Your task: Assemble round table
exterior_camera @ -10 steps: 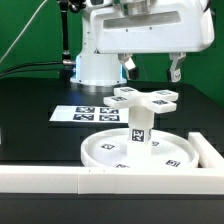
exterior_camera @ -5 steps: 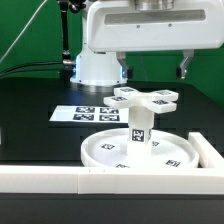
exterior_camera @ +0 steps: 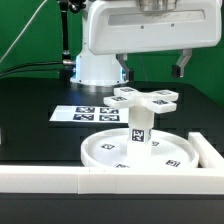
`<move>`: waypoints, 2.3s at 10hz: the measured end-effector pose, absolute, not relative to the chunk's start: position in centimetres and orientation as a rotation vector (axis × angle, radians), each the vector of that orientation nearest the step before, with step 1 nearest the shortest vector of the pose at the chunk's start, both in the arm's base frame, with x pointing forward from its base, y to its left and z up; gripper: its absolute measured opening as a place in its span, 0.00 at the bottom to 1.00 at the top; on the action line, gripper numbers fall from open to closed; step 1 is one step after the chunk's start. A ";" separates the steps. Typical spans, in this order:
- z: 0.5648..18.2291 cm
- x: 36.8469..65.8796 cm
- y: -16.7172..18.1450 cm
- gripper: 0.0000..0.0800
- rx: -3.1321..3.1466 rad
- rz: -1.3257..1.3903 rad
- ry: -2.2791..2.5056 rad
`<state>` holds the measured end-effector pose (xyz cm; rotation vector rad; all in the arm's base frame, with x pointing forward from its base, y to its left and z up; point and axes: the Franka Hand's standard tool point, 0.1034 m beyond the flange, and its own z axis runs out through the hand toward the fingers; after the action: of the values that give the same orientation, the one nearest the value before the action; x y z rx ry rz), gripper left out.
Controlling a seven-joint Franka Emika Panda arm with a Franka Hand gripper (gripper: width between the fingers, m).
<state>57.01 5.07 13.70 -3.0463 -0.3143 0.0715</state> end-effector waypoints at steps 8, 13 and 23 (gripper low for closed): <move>13.6 57.1 4.9 0.81 -2.908 0.078 -1.158; 12.2 56.6 4.2 0.81 -2.603 0.066 -1.765; 9.6 56.1 3.7 0.81 -2.598 0.124 -1.751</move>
Offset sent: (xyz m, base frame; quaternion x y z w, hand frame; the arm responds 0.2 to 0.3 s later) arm -0.0016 0.0039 0.0080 -0.0011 0.0135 -0.1728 0.9849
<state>56.08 3.68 9.64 -2.5982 -1.7506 0.1238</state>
